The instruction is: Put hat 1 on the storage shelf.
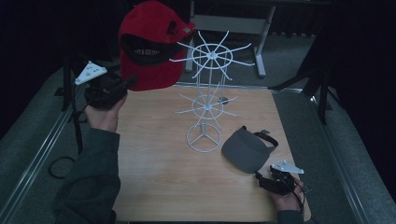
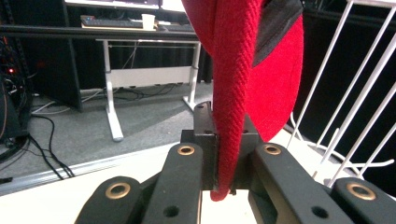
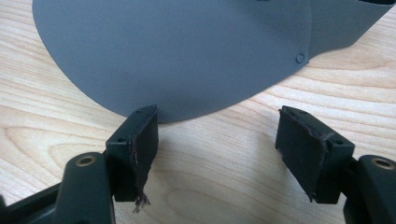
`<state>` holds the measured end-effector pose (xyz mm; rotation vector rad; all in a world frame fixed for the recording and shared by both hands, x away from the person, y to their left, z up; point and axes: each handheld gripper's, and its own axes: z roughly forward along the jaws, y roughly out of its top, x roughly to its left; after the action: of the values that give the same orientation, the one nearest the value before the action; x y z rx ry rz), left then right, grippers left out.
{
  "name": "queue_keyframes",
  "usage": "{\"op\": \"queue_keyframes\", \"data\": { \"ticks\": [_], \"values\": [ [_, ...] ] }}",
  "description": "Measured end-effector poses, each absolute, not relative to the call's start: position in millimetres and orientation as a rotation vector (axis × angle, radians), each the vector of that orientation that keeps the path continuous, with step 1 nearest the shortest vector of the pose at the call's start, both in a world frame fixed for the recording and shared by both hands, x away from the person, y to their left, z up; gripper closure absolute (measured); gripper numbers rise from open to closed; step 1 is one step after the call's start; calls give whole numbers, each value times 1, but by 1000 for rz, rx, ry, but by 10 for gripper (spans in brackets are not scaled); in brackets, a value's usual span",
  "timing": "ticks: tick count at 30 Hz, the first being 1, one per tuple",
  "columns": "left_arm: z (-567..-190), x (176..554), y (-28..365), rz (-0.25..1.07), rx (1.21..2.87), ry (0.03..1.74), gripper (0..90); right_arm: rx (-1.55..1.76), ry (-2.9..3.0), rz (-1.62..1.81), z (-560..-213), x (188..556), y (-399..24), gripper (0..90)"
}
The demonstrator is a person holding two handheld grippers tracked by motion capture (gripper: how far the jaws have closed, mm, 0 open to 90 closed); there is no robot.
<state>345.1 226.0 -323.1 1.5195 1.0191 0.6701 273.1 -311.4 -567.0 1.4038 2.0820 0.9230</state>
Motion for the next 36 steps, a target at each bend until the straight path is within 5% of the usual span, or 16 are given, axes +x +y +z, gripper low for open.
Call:
{"op": "queue_keyframes", "data": {
  "ticks": [36],
  "values": [
    [-422,328,218,596,1617,1067,855,1404,2085,922,-567,273,-311,295]
  ]
}}
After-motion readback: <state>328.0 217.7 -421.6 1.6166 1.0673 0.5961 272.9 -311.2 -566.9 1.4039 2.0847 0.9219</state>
